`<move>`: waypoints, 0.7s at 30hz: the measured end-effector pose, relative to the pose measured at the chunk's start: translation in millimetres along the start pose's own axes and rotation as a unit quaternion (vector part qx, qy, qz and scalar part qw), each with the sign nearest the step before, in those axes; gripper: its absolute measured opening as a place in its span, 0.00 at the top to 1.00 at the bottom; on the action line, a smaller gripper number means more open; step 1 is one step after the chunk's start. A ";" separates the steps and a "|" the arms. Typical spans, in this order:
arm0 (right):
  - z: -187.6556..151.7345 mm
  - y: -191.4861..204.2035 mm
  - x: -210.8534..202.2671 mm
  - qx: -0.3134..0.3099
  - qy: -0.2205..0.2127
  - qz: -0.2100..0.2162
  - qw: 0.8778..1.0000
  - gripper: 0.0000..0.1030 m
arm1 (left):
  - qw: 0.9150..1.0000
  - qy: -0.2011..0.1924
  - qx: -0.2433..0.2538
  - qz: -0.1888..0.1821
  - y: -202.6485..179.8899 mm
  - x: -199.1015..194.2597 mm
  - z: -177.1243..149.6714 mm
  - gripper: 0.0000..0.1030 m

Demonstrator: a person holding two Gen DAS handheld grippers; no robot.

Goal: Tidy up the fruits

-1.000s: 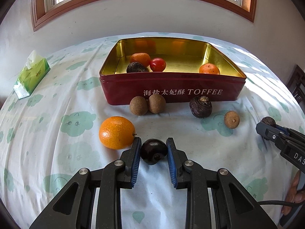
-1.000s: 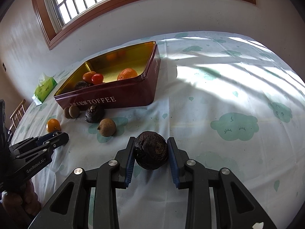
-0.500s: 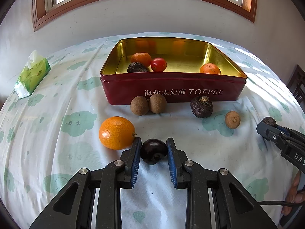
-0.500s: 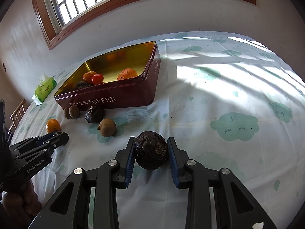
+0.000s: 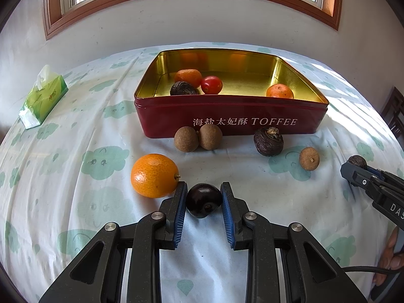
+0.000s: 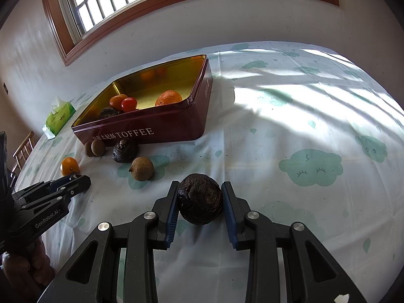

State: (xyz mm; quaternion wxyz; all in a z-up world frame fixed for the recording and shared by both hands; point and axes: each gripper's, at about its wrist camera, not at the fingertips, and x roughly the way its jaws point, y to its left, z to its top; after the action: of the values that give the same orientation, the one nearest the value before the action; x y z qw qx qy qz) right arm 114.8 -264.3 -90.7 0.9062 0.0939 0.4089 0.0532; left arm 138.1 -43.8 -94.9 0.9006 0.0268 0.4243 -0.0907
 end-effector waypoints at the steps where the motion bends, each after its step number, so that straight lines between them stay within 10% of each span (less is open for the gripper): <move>1: 0.0 0.0 -0.1 0.000 0.000 0.000 1.000 0.71 | 1.000 0.000 0.000 0.000 0.0 -0.1 0.0 0.72; 21: -0.1 0.2 0.2 0.000 0.000 0.000 1.000 0.71 | 1.000 0.000 -0.001 0.001 1.6 -0.2 0.1 0.72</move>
State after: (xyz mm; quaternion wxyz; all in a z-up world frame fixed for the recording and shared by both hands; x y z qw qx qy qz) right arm 114.9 -264.1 -90.9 0.9062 0.0937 0.4088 0.0533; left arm 138.3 -42.1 -94.7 0.9007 0.0263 0.4243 -0.0898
